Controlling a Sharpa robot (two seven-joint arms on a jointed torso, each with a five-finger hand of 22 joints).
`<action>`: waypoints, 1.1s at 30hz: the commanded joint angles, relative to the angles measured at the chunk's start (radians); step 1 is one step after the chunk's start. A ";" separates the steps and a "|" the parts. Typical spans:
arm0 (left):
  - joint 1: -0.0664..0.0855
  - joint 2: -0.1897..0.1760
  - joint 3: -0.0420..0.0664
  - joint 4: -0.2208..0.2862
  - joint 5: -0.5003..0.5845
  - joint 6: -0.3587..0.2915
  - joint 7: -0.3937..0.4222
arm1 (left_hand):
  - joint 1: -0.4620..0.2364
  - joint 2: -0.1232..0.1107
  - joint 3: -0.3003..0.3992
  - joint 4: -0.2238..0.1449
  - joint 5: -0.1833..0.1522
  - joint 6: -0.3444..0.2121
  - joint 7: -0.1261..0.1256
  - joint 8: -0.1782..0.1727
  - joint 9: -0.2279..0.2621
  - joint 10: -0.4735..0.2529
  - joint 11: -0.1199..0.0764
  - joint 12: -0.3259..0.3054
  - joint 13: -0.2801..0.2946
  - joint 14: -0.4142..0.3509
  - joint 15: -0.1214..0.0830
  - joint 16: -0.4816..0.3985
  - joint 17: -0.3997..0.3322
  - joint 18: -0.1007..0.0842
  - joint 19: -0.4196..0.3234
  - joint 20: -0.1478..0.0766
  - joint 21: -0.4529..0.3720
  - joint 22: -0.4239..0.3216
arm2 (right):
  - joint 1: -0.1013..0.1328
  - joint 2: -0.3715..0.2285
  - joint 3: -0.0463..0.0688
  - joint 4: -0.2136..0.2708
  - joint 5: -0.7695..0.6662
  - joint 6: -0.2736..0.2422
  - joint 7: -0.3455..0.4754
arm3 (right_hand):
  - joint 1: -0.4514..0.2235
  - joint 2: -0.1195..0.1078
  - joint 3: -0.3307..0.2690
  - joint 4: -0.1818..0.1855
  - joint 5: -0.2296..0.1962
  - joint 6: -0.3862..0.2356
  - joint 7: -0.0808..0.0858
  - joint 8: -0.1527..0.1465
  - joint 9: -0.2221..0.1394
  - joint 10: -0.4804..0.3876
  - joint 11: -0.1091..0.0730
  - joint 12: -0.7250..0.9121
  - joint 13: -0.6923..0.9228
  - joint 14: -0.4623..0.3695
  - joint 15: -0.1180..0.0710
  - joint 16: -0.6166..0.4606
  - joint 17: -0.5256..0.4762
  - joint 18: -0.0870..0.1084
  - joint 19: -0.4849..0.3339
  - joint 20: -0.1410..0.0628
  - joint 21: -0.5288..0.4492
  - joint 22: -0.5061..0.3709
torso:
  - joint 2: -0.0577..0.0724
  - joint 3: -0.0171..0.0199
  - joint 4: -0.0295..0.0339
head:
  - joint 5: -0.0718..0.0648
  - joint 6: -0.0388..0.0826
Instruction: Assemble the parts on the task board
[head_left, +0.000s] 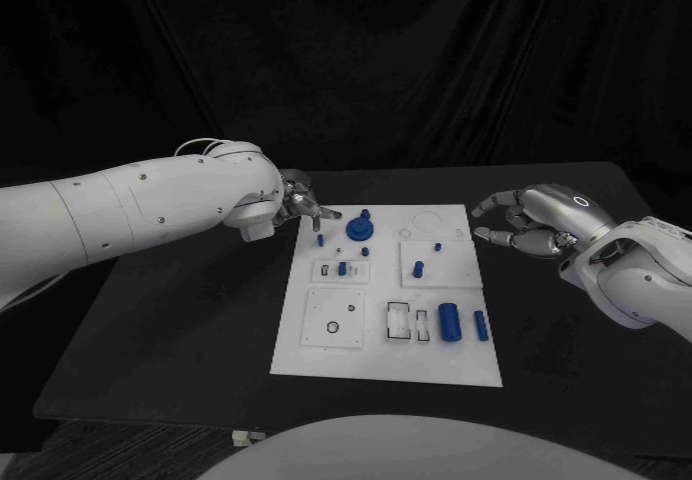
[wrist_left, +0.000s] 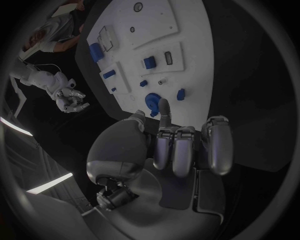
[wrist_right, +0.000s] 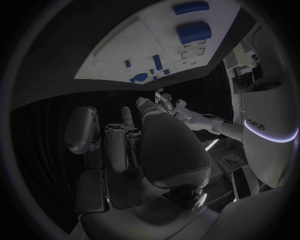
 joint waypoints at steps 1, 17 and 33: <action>-0.003 0.019 0.001 -0.039 -0.004 0.046 0.025 | 0.019 0.003 -0.006 -0.005 0.005 -0.004 -0.001 0.017 0.013 0.106 -0.009 0.003 0.263 0.106 -0.008 0.003 0.264 -0.007 0.005 0.000 0.003 0.076 | -0.002 0.002 0.001 0.000 -0.006 -0.004 -0.012 | 0.010 0.000 0.003 0.000 0.007 0.007 0.001 -0.003 -0.002 0.103 0.007 0.002 0.263 0.078 0.008 -0.004 0.157 0.012 -0.008 -0.002 -0.004 0.140 | -0.002 0.0000 0.0018 | 0.003 0.000; -0.016 0.072 0.001 -0.137 -0.004 0.049 0.035 | 0.054 0.015 -0.051 -0.009 0.011 -0.051 -0.013 0.137 0.191 0.106 -0.020 0.003 0.263 0.106 -0.017 0.003 0.264 -0.007 0.007 -0.009 0.002 0.087 | -0.002 0.009 0.001 -0.007 -0.006 0.006 -0.011 | 0.008 0.000 0.004 0.001 0.008 0.009 0.001 -0.002 -0.002 0.103 0.007 0.002 0.263 0.078 0.008 -0.005 0.155 0.013 -0.008 -0.002 -0.005 0.140 | -0.003 0.0015 0.0001 | 0.005 0.000; -0.041 0.080 0.001 -0.169 -0.004 0.056 0.033 | 0.064 0.021 -0.060 -0.011 0.012 -0.096 -0.004 0.131 0.214 0.106 -0.013 0.003 0.263 0.106 -0.012 0.003 0.264 -0.006 0.001 -0.006 -0.007 0.084 | -0.002 0.014 0.001 -0.009 -0.006 0.011 -0.014 | 0.009 0.001 0.005 0.001 0.009 0.011 0.001 -0.002 -0.002 0.103 0.007 0.002 0.263 0.078 0.008 -0.006 0.154 0.013 -0.008 -0.002 -0.007 0.140 | -0.002 0.0005 0.0004 | 0.007 0.000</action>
